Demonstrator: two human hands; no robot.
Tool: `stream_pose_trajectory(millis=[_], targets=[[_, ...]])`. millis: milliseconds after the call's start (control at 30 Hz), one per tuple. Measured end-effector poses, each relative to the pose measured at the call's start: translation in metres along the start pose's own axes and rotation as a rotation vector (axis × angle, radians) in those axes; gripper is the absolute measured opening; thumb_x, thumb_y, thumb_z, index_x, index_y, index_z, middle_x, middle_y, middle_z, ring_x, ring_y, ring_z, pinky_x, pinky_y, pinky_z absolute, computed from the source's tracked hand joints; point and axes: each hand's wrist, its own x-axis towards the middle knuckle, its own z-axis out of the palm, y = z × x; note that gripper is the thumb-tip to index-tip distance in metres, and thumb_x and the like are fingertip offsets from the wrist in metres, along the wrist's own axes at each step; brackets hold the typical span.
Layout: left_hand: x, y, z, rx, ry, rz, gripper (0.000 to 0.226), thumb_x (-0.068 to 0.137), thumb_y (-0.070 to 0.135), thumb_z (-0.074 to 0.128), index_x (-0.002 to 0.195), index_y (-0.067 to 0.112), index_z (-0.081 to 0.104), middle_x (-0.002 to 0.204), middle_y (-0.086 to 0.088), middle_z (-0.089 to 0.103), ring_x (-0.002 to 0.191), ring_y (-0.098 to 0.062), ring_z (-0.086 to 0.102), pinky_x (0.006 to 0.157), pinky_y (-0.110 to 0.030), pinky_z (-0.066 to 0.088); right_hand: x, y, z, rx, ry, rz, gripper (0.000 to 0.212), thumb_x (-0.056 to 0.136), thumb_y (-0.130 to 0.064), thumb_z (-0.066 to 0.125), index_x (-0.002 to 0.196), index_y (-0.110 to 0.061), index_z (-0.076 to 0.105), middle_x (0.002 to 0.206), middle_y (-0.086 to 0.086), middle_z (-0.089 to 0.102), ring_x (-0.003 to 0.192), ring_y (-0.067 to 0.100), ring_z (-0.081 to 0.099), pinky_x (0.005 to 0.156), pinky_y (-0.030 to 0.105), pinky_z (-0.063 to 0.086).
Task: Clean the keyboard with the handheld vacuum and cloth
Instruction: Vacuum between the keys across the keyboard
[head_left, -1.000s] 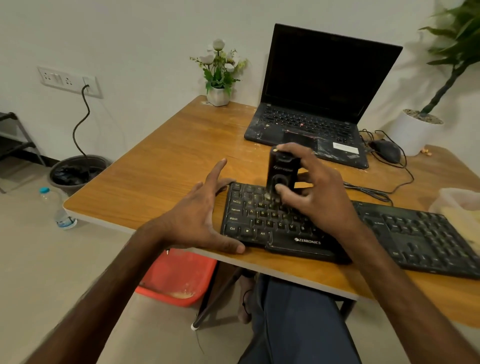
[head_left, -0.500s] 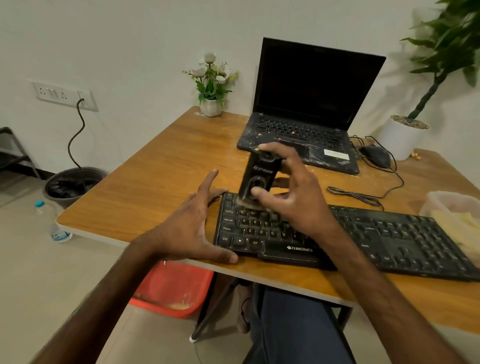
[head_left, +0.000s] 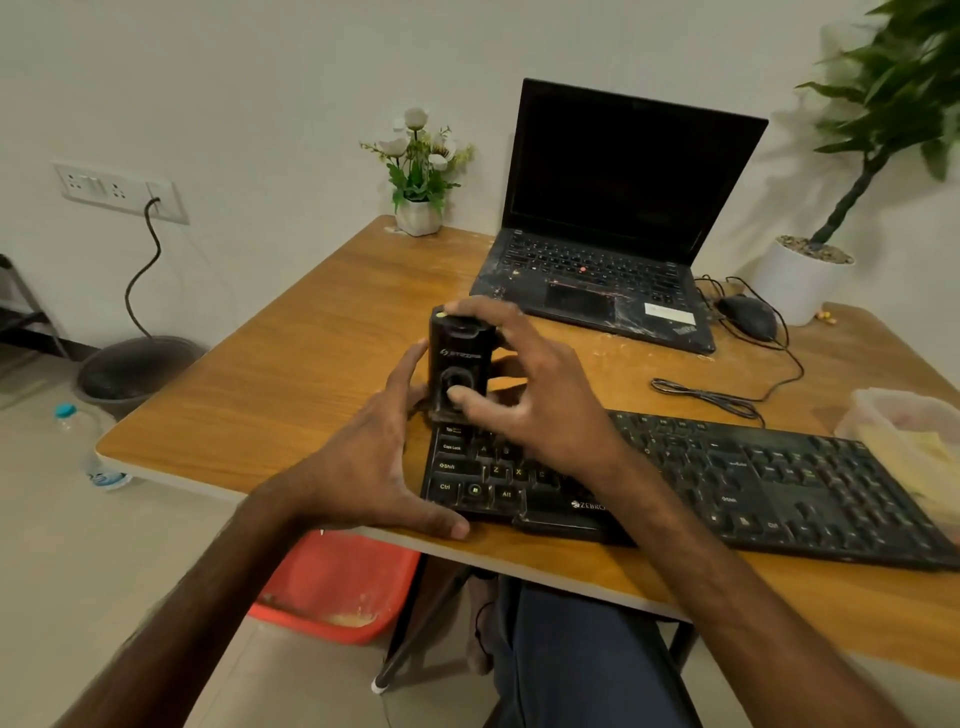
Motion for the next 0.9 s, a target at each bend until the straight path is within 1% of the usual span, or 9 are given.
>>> stream_pose_trajectory(millis=[67,233,367,433,600,667,767,833,900], targets=[[0.0,0.0,0.001,-0.008,0.009,0.031,0.153,0.045,0.058,0.097,0.154,0.045,-0.01,0.154,0.019,0.033,0.142,-0.003,0.035,0.114,-0.043,0.042,-0.002,-0.002,0.011,-0.063,-0.038,-0.048,0.063,0.087,-0.016,0.073,0.141,-0.026,0.042,0.13,-0.002,0.058,0.11,0.01,0.061,0.081,0.025,0.059],[-0.003,-0.001,0.001,0.033,-0.004,-0.004,0.159,0.04,0.07,0.093,0.147,0.056,-0.024,0.159,0.02,0.027,0.147,-0.006,0.029,0.12,-0.047,0.031,0.002,0.016,-0.001,-0.233,0.081,0.068,0.067,0.088,-0.019,0.072,0.145,-0.028,0.038,0.131,0.003,0.058,0.111,0.013,0.061,0.081,0.031,0.06],[-0.002,-0.002,0.0,0.05,-0.009,-0.01,0.158,0.041,0.075,0.09,0.148,0.055,-0.025,0.159,0.022,0.026,0.147,-0.005,0.028,0.121,-0.046,0.029,-0.009,0.01,-0.004,-0.16,0.078,0.09,0.066,0.087,-0.017,0.073,0.144,-0.029,0.04,0.133,0.001,0.057,0.111,0.011,0.06,0.081,0.028,0.06],[-0.002,-0.002,0.0,0.066,-0.016,-0.011,0.156,0.042,0.076,0.088,0.148,0.054,-0.025,0.158,0.024,0.026,0.147,-0.004,0.026,0.122,-0.046,0.028,-0.019,0.01,-0.009,-0.225,0.078,0.091,0.067,0.088,-0.018,0.073,0.144,-0.029,0.039,0.132,0.002,0.058,0.109,0.011,0.06,0.082,0.026,0.06],[-0.003,-0.001,0.0,0.091,-0.02,-0.014,0.155,0.042,0.081,0.084,0.147,0.054,-0.026,0.16,0.023,0.024,0.147,-0.004,0.024,0.122,-0.046,0.026,-0.063,0.024,-0.06,-0.329,0.208,0.264,0.071,0.087,-0.017,0.074,0.142,-0.04,0.036,0.134,0.004,0.057,0.107,0.014,0.061,0.068,0.019,0.059],[-0.003,-0.001,-0.001,0.096,-0.022,-0.017,0.155,0.04,0.083,0.082,0.147,0.054,-0.027,0.16,0.023,0.023,0.148,-0.004,0.023,0.123,-0.047,0.025,-0.082,0.026,-0.079,-0.376,0.251,0.322,0.069,0.086,-0.018,0.074,0.142,-0.037,0.038,0.13,0.002,0.058,0.107,0.014,0.061,0.071,0.021,0.058],[-0.003,0.0,0.0,0.094,-0.028,-0.018,0.154,0.04,0.082,0.083,0.146,0.055,-0.026,0.16,0.024,0.022,0.148,-0.004,0.023,0.123,-0.047,0.025,-0.102,0.02,-0.095,-0.385,0.34,0.36,0.068,0.086,-0.017,0.074,0.142,-0.035,0.04,0.118,-0.01,0.055,0.098,0.009,0.061,0.063,0.009,0.049],[-0.004,-0.001,0.0,0.095,-0.023,-0.015,0.154,0.041,0.081,0.084,0.147,0.056,-0.025,0.158,0.027,0.022,0.148,-0.003,0.023,0.123,-0.046,0.024,-0.109,0.009,-0.088,-0.284,0.34,0.364,0.069,0.086,-0.016,0.074,0.14,-0.04,0.04,0.119,-0.013,0.052,0.092,0.004,0.063,0.056,0.011,0.053],[-0.004,0.0,0.0,0.1,-0.028,-0.018,0.153,0.041,0.081,0.083,0.147,0.055,-0.025,0.15,0.038,0.02,0.146,-0.001,0.022,0.123,-0.043,0.024,-0.113,-0.005,-0.072,-0.195,0.267,0.33,0.071,0.085,-0.018,0.075,0.138,-0.048,0.04,0.118,-0.023,0.049,0.093,0.003,0.064,0.058,0.016,0.057]])
